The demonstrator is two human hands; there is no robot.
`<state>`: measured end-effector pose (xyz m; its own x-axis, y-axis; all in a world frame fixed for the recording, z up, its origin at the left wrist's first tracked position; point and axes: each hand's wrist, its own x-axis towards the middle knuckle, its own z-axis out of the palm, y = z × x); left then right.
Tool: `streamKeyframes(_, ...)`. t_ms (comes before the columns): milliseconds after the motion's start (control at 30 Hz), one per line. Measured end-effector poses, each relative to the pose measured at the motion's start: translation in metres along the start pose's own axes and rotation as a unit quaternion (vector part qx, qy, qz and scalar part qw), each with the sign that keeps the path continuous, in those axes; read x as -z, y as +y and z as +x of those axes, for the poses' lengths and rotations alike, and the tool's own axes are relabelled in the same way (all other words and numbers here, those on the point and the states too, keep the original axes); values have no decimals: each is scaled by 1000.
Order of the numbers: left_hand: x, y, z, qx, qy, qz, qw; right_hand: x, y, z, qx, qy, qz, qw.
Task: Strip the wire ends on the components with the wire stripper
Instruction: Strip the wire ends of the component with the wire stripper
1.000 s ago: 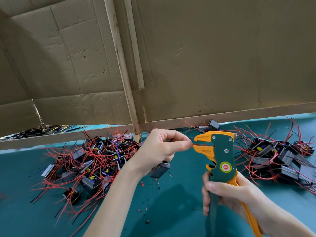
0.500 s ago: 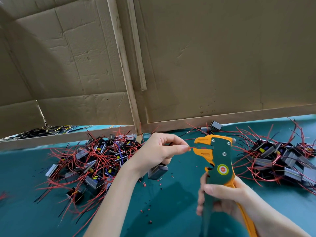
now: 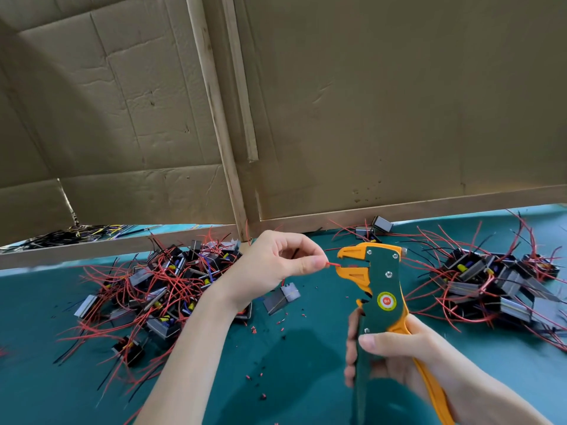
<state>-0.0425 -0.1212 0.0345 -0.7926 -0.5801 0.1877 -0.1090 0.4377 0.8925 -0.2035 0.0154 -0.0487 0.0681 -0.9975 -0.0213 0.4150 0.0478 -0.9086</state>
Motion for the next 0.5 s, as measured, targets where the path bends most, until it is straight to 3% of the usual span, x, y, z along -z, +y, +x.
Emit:
streamKeyframes(200,-12,17,-4,-13,34,16,999,9,4,2,35,41,-62,997)
streamKeyframes(300,-14,31,-8,-30,46,-36,998,15,8,5,56,82,-89,991)
streamKeyframes(400,-6,49,-17,-87,54,-89,991,20,6,7,63,96,-50,992)
streamKeyframes(500,-4,55,-21,-123,79,-53,988,24,3,7,78,66,-16,995)
